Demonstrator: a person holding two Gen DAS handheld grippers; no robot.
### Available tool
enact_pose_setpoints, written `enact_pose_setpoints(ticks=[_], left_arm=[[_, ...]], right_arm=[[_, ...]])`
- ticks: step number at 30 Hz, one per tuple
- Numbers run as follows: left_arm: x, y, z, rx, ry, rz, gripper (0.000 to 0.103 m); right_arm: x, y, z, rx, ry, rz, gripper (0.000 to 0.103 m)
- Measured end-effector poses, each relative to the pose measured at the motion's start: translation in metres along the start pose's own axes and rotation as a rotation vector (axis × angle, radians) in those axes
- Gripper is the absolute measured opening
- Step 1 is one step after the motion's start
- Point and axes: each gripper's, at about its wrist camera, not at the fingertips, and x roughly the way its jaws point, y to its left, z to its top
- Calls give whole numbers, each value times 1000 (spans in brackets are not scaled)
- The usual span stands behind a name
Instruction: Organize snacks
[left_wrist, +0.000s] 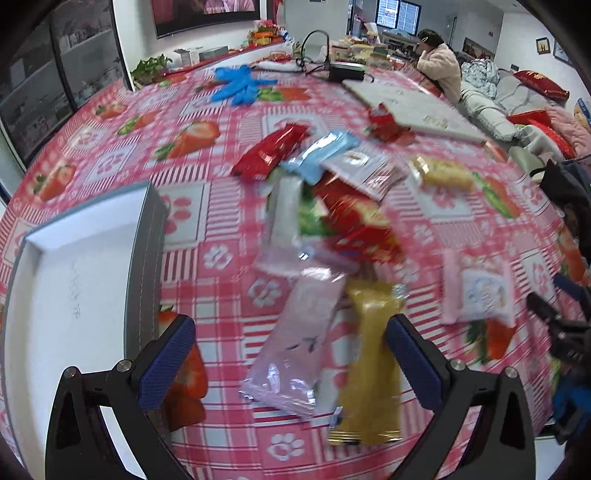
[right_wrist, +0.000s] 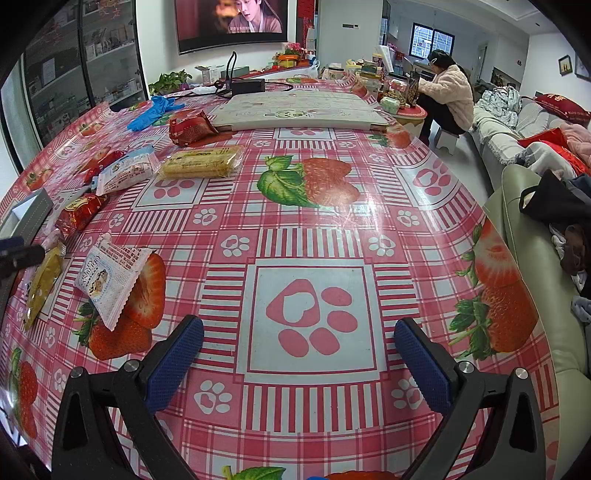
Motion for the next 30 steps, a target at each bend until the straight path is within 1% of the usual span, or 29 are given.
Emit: enact_pose_setpoints(ticks=[1,3,7,11,12,13,14,15,16,17,19,22,25,27,28,29,30], left_arm=[[0,3,-1,-4,-11,-12,103],[-1,8,-2,15,-24,-1,103],[0,14,-1,23,-10,-9,103],[1,7,0,32,5,-26,103],[1,5,-1,37,14,-43,103],[2,4,-2,44,17,-63,103],[2,4,-3,44,15,-75,103],[2,4,-3,44,13,-73,103],[3,4,-1,42,18,-74,103],[5,4,1,39,25,-76,103],[7,5,5,35,42,-80,103],[11,5,11,39,80,-90,103],[13,5,14,46,94,-98,103],[12,5,13,43,88,-94,103],[11,6,12,39,84,-91,103],[9,6,10,31,73,-85,103],[8,6,9,25,65,-78,103]], right_arm=[[0,0,0,0,0,0,103],[0,0,0,0,0,0,103],[0,0,0,0,0,1,103],[0,1,0,-3,5,-2,103],[0,0,1,-8,20,-2,103],[-6,2,5,-29,77,15,103],[-7,5,7,-46,98,32,103],[-10,13,13,-79,106,89,103],[-16,20,17,-116,85,133,103],[-23,32,20,-170,63,153,103],[-30,60,28,-292,40,159,103],[-20,99,37,-427,52,166,103],[0,124,40,-505,99,192,103],[11,131,41,-515,135,205,103],[14,131,43,-493,144,221,100],[14,131,43,-458,157,243,90],[14,129,46,-419,169,254,86]])
